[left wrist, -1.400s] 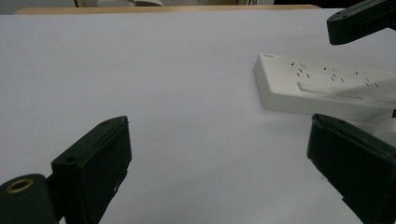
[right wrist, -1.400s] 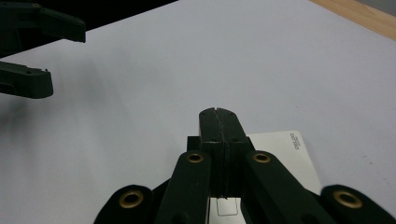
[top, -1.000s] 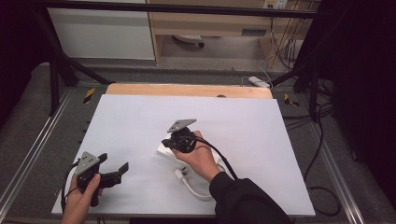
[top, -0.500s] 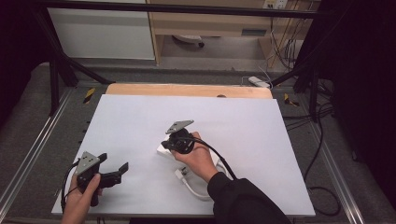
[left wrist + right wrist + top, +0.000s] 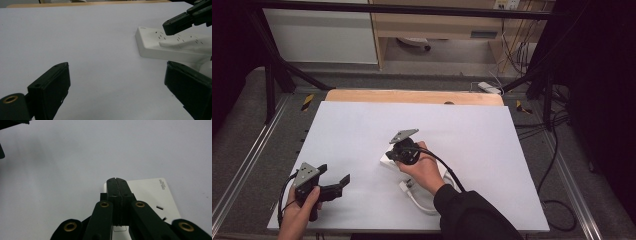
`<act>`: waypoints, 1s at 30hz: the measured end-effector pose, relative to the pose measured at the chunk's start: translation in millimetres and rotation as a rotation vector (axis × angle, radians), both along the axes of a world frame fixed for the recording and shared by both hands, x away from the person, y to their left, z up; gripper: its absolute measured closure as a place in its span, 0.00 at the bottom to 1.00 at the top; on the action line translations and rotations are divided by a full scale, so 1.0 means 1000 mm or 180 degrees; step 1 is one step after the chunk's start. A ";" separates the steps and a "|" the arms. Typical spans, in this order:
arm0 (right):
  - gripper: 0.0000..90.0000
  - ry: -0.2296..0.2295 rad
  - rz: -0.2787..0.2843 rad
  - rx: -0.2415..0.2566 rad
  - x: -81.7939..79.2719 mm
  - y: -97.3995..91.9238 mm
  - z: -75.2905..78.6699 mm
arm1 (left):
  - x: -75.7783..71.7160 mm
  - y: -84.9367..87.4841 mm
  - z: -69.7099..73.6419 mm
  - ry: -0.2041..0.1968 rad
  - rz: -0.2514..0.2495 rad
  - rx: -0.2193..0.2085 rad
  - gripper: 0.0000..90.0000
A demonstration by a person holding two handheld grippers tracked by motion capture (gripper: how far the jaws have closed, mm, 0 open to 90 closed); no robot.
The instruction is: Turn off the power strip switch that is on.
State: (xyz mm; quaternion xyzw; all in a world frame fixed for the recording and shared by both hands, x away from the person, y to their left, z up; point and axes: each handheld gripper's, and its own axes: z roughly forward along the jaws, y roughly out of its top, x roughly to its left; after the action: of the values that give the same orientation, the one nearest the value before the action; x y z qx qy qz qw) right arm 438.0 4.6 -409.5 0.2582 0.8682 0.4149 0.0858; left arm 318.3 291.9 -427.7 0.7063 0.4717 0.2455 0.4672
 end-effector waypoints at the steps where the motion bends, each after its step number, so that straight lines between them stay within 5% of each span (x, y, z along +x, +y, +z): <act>1: 1.00 0.0003 0.0008 -0.0020 0.000 0.000 -0.001 | 0.000 0.000 0.000 0.0000 0.0000 0.0000 0.07; 30: 1.00 0.0100 -0.0010 -0.0181 0.002 0.004 -0.013 | 0.000 0.000 0.000 0.0004 -0.0008 0.0003 0.07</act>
State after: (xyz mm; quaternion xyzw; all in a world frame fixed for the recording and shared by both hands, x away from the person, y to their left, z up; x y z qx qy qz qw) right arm 440.4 8.2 -422.2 0.2636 0.8805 0.3857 0.0801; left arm 318.2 291.8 -427.8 0.7073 0.4710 0.2447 0.4669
